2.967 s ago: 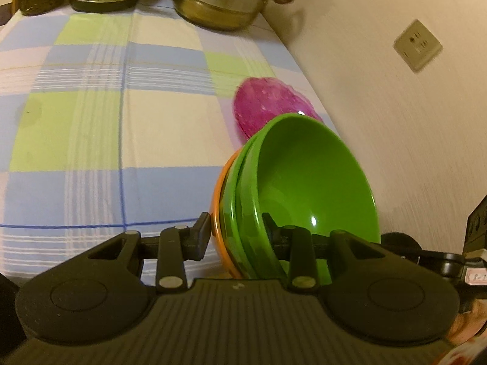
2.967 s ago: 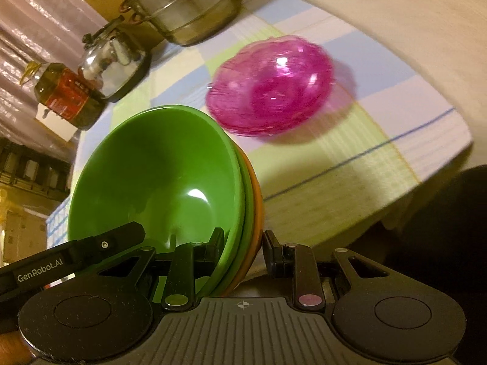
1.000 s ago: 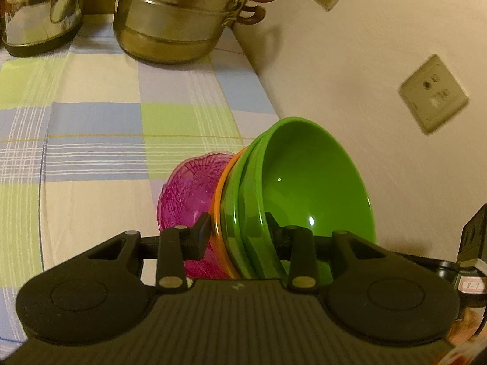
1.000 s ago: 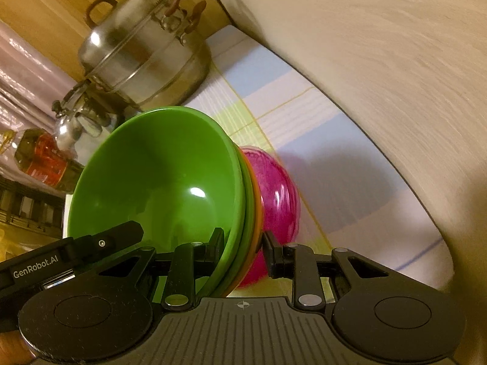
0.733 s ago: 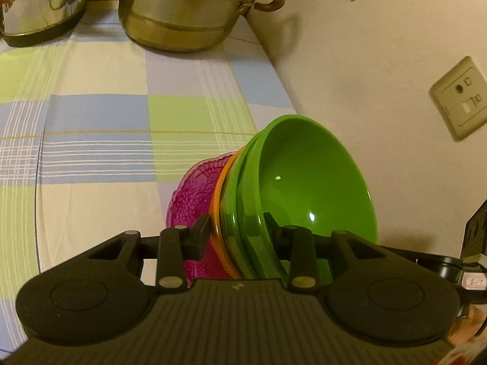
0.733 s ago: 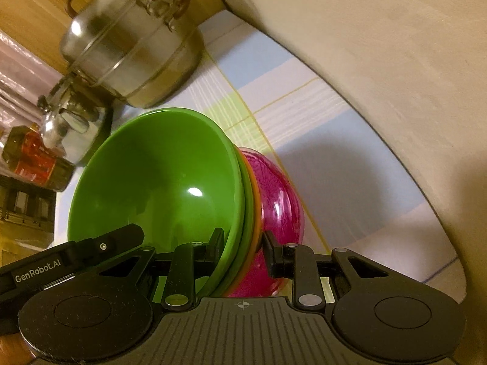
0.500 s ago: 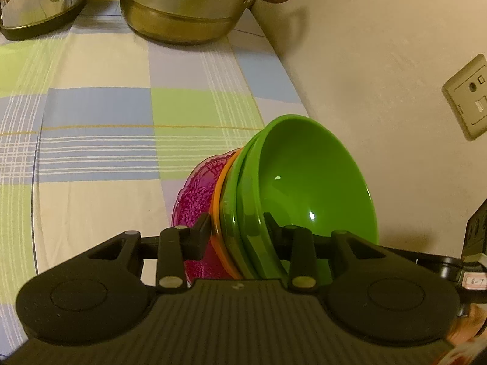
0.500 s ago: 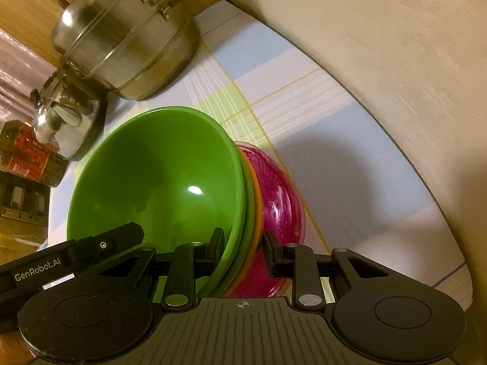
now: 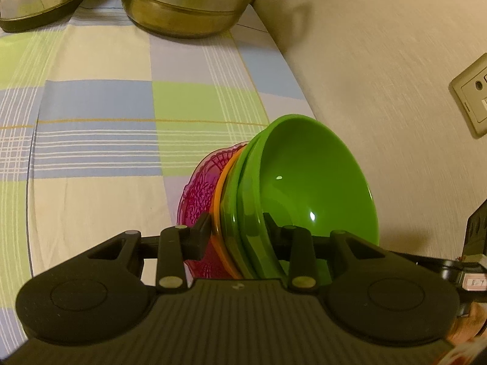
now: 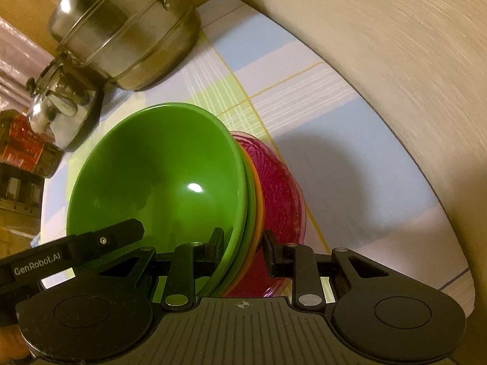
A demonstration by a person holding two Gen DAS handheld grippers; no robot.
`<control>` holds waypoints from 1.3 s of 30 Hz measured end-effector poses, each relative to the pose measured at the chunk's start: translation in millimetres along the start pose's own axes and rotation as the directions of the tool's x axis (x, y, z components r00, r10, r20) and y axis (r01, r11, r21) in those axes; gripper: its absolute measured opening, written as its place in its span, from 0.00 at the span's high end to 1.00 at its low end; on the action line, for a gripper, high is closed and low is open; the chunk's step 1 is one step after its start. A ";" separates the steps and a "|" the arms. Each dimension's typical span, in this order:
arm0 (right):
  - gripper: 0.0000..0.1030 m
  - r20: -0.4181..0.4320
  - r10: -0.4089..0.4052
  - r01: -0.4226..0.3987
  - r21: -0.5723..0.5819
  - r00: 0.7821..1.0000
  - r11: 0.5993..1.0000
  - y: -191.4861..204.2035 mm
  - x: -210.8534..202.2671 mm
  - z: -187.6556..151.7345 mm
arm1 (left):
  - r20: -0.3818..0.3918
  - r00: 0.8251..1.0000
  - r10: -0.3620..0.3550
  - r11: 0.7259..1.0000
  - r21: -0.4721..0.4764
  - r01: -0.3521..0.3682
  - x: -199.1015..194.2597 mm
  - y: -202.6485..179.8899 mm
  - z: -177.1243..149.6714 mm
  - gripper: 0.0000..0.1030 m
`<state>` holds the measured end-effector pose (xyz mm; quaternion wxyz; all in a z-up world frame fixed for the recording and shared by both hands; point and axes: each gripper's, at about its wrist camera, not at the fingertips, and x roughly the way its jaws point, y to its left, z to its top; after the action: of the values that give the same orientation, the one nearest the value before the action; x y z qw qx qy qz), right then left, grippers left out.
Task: Organize plates and bowls
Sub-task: 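Open both grippers to release the bowl stack on the plates, then withdraw both tools away from the stacked bowls and plates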
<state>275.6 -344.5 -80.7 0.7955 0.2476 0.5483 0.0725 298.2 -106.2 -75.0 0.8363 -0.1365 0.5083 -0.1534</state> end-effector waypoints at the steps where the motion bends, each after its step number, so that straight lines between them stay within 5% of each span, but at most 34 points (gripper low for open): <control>1: 0.73 0.000 -0.004 0.004 -0.005 1.000 1.000 1.4 0.0 -0.4 | 0.001 1.000 0.001 1.000 0.002 -0.001 0.1 -0.1 0.2 0.71; 12: 0.70 0.022 -0.006 0.007 -0.021 1.000 1.000 2.1 0.5 -2.3 | 0.012 1.000 0.003 1.000 0.002 -0.003 -0.1 -1.4 -1.5 0.70; 17: 0.47 0.075 -0.003 0.007 -0.046 0.997 0.999 3.6 -9.9 -5.2 | 0.045 0.999 0.009 1.000 0.028 -0.011 -7.5 -2.4 -4.5 0.66; 24: 0.44 0.119 0.006 0.000 -0.046 0.993 0.999 3.9 -29.2 -9.7 | 0.129 0.990 0.056 0.992 0.106 -0.069 -25.6 -10.8 -8.9 0.57; 39: 0.43 0.180 0.025 -0.011 -0.078 0.983 0.997 15.7 -65.6 -28.7 | 0.208 0.974 0.091 0.987 0.115 -0.116 -66.6 -12.2 -30.9 0.32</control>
<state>226.5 -347.2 -26.4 0.8503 0.2276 0.4682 0.0779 240.1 -93.3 -30.2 0.8975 -0.0714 0.4163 -0.1268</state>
